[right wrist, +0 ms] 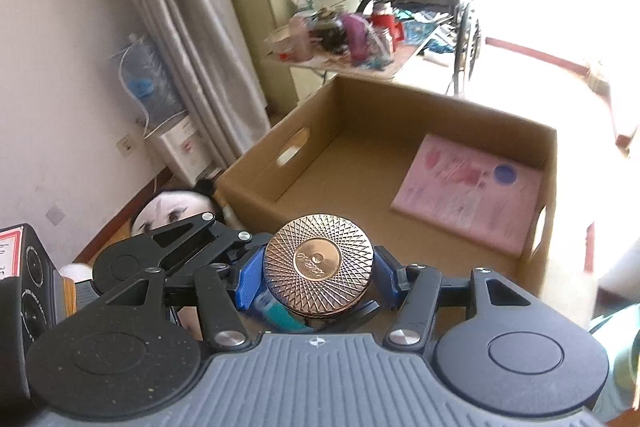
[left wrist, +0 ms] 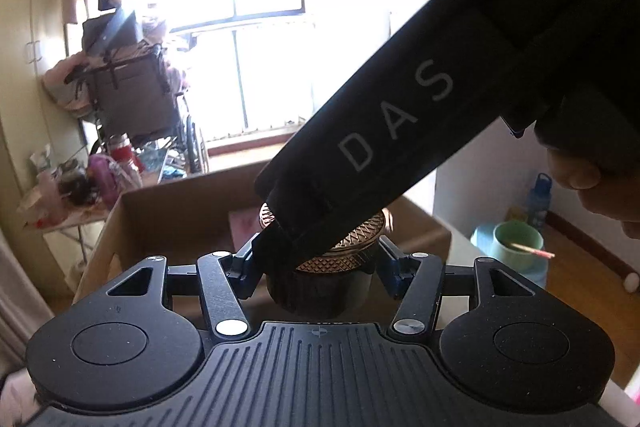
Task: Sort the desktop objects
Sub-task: 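Lift the gold-lidded jar with the right gripper and carry it over the box, then lower the jar into the box and open the right gripper, then move the right gripper down to the black tape roll, then close the right gripper on the black tape roll's rim and lift it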
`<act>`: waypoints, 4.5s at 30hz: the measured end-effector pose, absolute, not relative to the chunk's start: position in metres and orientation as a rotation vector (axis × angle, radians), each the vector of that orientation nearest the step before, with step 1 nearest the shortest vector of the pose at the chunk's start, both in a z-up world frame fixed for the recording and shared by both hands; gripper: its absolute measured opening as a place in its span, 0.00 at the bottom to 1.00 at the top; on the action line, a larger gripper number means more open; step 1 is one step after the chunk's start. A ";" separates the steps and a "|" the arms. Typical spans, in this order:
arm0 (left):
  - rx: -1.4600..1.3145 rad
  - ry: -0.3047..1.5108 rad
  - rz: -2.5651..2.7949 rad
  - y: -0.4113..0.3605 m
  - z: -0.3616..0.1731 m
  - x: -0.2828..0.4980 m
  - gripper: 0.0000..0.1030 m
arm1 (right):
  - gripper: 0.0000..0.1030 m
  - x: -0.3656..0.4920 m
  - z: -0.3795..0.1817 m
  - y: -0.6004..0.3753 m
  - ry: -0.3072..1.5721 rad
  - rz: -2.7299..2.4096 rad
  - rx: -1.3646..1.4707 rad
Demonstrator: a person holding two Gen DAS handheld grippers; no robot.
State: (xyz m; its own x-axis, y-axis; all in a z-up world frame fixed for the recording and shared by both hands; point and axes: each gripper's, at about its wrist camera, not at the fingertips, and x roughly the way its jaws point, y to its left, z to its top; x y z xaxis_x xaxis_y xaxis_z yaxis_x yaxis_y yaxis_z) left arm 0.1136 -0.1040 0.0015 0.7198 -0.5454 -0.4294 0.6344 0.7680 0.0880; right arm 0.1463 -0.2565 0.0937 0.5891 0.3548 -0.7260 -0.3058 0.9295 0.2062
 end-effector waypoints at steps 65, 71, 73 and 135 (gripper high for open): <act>-0.122 0.848 -0.472 0.014 -0.029 0.071 0.75 | 0.51 0.297 -0.059 -0.286 1.310 0.011 -0.531; -0.099 0.832 -0.479 0.017 -0.031 0.062 0.76 | 0.51 0.284 -0.042 -0.283 1.260 0.024 -0.480; -0.076 0.831 -0.471 0.016 -0.035 0.060 0.76 | 0.51 0.276 -0.027 -0.282 1.210 0.031 -0.470; 0.277 0.831 -0.620 -0.083 -0.112 0.066 0.69 | 0.31 0.111 -0.080 -0.223 1.112 0.387 -0.071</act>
State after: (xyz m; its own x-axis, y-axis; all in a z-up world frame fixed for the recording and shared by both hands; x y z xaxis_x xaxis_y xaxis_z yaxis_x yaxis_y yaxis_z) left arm 0.0657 -0.0834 -0.1116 0.5124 -0.4030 -0.7583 0.6121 0.7908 -0.0067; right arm 0.1107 -0.2232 -0.0796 0.3835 0.2687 -0.8836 -0.3385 0.9311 0.1362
